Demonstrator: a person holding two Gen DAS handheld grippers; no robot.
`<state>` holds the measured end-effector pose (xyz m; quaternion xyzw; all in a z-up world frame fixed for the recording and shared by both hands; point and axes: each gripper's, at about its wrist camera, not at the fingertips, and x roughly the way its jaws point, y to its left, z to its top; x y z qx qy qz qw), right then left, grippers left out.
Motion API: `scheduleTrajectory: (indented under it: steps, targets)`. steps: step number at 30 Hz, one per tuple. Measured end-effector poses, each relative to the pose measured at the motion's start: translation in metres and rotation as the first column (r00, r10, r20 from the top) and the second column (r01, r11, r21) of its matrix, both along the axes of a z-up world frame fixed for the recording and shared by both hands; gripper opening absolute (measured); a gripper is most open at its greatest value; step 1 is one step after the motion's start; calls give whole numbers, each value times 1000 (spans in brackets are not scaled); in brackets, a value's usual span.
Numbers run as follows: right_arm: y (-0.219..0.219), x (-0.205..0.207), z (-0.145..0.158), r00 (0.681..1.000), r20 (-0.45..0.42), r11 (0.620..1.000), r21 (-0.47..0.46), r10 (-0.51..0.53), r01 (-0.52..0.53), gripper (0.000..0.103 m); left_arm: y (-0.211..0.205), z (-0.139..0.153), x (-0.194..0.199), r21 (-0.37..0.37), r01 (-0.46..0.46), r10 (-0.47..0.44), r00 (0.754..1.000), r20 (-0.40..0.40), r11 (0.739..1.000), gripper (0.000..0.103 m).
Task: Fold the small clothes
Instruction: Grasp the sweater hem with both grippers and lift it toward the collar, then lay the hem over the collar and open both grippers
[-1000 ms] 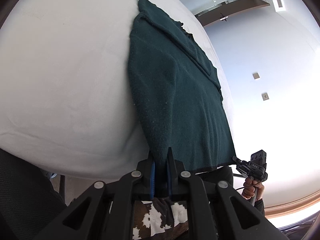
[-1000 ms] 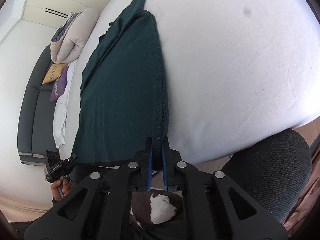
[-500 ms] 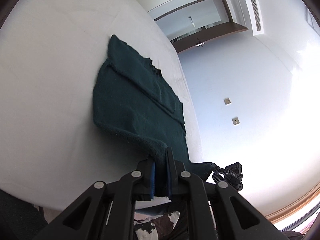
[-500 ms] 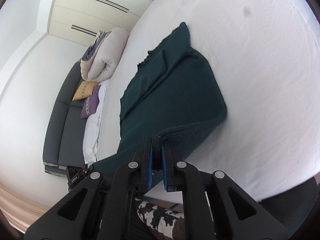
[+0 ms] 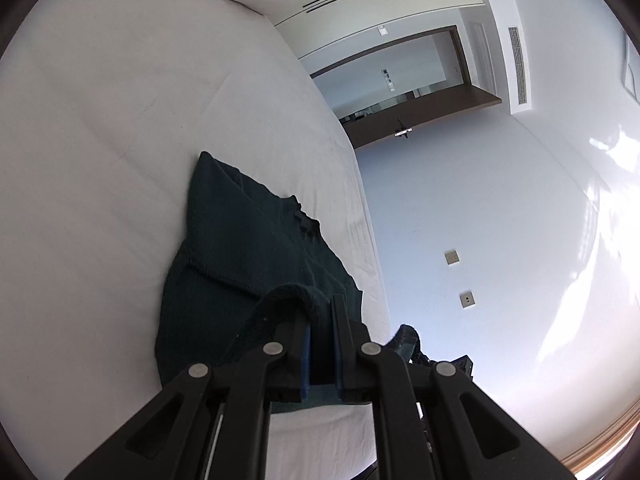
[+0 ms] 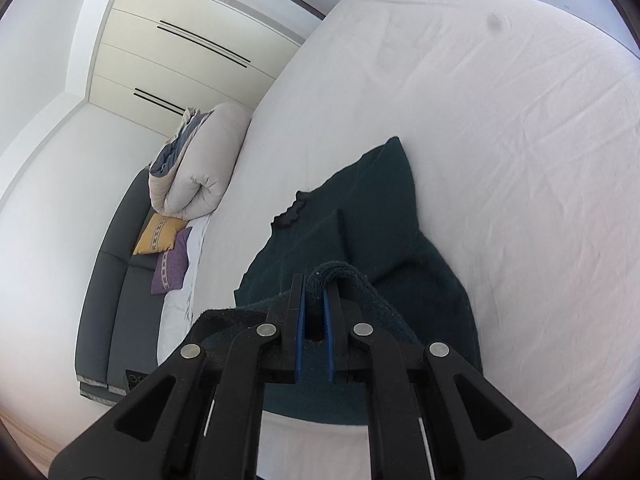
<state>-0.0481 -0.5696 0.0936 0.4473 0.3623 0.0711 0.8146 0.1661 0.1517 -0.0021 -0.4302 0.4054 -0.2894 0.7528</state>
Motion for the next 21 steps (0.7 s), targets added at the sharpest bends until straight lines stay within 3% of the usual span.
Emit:
scheduleTrajectory:
  steps: [16,21]
  targets:
    - [-23,167,-56,991,-99,995,-58,-85,80,7,-18,-33,139,71,-60,66,995,-78,996,6]
    - [-25,209,-82,980,-163,991,-94,-112,98,8,-19,-54,169,141,-107,122,987,-101,984,6]
